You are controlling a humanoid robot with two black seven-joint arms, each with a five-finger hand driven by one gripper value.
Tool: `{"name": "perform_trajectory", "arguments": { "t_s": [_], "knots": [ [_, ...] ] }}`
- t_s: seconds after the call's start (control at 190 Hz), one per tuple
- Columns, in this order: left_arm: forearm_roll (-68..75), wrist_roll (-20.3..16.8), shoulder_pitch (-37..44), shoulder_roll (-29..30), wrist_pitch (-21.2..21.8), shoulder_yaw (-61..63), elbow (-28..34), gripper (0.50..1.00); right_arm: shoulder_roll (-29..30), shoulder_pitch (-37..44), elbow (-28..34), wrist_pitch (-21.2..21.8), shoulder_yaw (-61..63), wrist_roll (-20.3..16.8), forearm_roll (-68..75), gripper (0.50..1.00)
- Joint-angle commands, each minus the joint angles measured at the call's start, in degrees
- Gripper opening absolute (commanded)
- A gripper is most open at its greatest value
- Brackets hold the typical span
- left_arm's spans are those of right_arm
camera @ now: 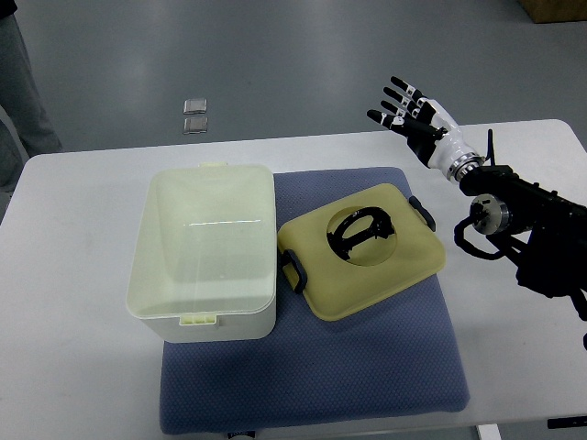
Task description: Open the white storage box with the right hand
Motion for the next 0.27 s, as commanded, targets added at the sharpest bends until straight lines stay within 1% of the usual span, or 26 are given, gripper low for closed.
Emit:
{"name": "perform_trajectory", "arguments": {
  "t_s": [0.0, 0.263],
  "knots": [
    [0.0, 0.0, 0.0, 0.0, 0.0, 0.0, 0.0, 1.000, 0.0, -1.3, -0.2, -0.3, 0.6, 0.0, 0.1, 0.928],
    [0.0, 0.0, 0.0, 0.0, 0.0, 0.0, 0.0, 1.000, 1.8, -1.9, -0.6, -0.4, 0.9, 0.4, 0.0, 0.928]
  ]
}}
